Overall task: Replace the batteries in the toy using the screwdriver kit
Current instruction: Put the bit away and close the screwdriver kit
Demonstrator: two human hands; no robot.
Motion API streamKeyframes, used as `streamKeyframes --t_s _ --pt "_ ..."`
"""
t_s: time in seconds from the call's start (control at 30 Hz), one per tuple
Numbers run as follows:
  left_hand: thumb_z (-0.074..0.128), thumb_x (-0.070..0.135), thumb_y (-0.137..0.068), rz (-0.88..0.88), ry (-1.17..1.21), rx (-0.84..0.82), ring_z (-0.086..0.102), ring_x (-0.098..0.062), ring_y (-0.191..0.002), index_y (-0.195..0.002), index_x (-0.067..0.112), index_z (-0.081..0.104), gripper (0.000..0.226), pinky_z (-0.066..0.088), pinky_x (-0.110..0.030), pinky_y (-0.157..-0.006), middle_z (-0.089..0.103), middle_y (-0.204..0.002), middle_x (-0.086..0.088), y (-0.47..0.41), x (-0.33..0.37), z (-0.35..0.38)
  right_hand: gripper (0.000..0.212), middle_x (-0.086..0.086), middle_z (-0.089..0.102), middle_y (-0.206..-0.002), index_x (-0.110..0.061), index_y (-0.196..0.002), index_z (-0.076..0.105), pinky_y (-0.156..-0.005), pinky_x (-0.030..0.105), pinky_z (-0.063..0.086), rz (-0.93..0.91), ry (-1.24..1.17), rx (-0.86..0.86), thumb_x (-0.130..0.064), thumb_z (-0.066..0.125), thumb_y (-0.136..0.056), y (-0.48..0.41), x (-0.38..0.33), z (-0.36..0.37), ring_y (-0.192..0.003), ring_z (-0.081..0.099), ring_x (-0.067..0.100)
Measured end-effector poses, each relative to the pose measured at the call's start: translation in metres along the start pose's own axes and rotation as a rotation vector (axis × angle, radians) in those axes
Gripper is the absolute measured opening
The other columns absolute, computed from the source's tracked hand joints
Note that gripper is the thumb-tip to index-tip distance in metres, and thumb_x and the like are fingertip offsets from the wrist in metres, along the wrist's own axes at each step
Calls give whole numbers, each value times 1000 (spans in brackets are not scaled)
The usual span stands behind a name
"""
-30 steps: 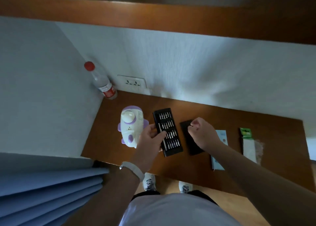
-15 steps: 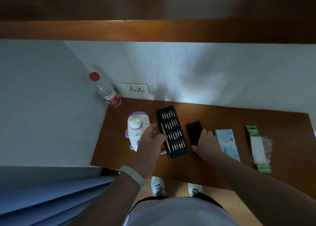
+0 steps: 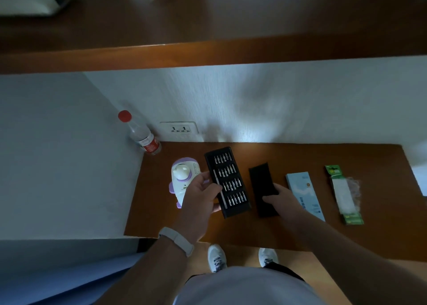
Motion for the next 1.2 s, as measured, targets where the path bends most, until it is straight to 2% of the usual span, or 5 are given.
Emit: streamKeyframes --t_s 0.17,0.37,0.53,0.73,1.2 --pt "53 -4 -96 -6 5 -21 75 -28 -97 -119 14 63 30 62 -37 -68 77 -107 -11 -4 3 10 55 20 69 -113 -26 -127 57 -76 44 58 4 -434 -143 13 46 -89 30 -19 -8 -103 68 37" --pt "55 0 -96 12 -12 -76 76 -26 -94 -120 13 63 28 60 -31 -63 78 -105 -9 -8 10 28 68 22 69 -115 -32 -135 49 -79 43 57 -106 -474 -251 16 37 -87 59 -47 -23 -106 67 40" --pt "55 1 -97 31 -19 -104 77 -25 -90 -120 14 62 27 60 -31 -63 78 -104 -9 -9 15 42 33 18 72 -101 -27 -134 50 -72 38 57 -128 -480 -221 -21 49 -102 76 -61 -31 -87 69 31" --pt "55 2 -98 36 13 -107 76 -29 -97 -123 13 61 28 60 -33 -67 76 -109 -12 -7 18 53 45 22 72 -104 -12 -122 61 -72 39 54 -144 -394 -162 -47 42 -101 88 -64 -40 -87 69 33" --pt "53 -4 -96 112 202 -89 75 -29 -98 -123 11 53 30 63 -42 -76 76 -106 -10 10 38 82 48 -31 54 -112 -56 -122 47 -73 14 53 -729 350 -41 -60 63 -77 130 -104 -76 -104 56 -3"
Point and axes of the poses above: each hand's wrist, its own y-axis away from the middle knuckle, its own z-axis out of the palm, x = y × z, the point moved 4 cm from there along -y, towards the middle knuckle
